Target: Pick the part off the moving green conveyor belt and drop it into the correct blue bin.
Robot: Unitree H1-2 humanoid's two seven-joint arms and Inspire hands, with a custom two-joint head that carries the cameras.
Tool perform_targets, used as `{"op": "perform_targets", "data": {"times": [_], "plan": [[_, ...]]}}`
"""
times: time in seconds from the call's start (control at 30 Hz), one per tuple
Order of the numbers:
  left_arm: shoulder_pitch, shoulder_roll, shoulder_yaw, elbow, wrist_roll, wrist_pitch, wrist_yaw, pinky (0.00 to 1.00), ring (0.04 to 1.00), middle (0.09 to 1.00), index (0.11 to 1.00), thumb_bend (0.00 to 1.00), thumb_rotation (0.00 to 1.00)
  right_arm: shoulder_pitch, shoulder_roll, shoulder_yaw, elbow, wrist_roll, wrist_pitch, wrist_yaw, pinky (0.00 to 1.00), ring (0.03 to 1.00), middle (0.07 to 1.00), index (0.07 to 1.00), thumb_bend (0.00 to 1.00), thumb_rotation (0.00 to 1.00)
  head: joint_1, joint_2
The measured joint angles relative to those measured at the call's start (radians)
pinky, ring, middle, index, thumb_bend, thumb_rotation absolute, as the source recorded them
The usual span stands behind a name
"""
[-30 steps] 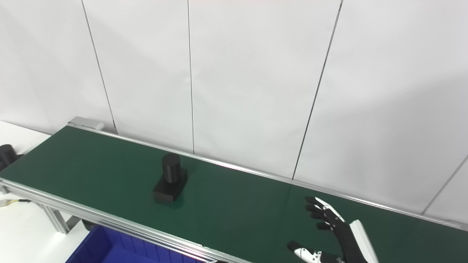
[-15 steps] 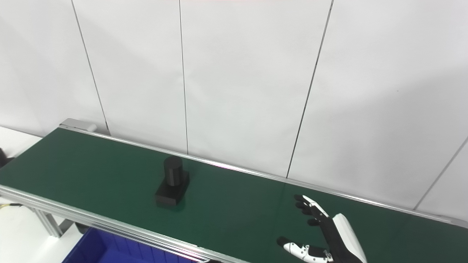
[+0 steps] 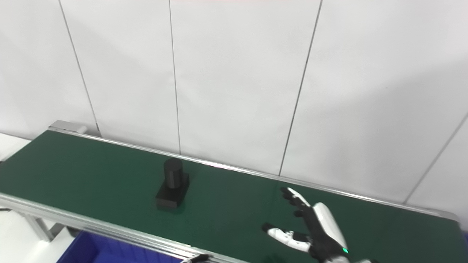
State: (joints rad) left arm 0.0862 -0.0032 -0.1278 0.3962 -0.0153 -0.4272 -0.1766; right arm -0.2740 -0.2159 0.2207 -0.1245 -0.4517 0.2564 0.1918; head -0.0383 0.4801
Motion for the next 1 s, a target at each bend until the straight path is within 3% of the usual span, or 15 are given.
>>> {"op": "perform_targets", "data": {"times": [0.4, 0.7, 1.0], "plan": [[0.000, 0.017, 0.007, 0.000, -0.006, 0.000, -0.007, 0.68, 0.753, 0.787, 0.855, 0.87, 0.71, -0.040, 0.028, 0.032, 0.084, -0.017, -0.002, -0.019, 0.78, 0.871, 0.886, 0.910, 0.60, 0.48, -0.072, 0.018], [0.000, 0.027, 0.022, -0.001, -0.024, 0.000, -0.021, 0.69, 0.764, 0.792, 0.861, 0.87, 0.73, -0.083, 0.054, 0.043, 0.168, -0.035, -0.004, -0.039, 0.79, 0.882, 0.893, 0.911, 0.63, 0.45, -0.133, 0.029], [0.000, 0.030, 0.027, -0.002, -0.026, 0.000, -0.025, 0.71, 0.775, 0.798, 0.863, 0.86, 0.75, -0.126, 0.060, 0.044, 0.254, -0.030, -0.031, -0.055, 0.79, 0.877, 0.876, 0.913, 0.65, 0.45, -0.147, 0.035]]}}
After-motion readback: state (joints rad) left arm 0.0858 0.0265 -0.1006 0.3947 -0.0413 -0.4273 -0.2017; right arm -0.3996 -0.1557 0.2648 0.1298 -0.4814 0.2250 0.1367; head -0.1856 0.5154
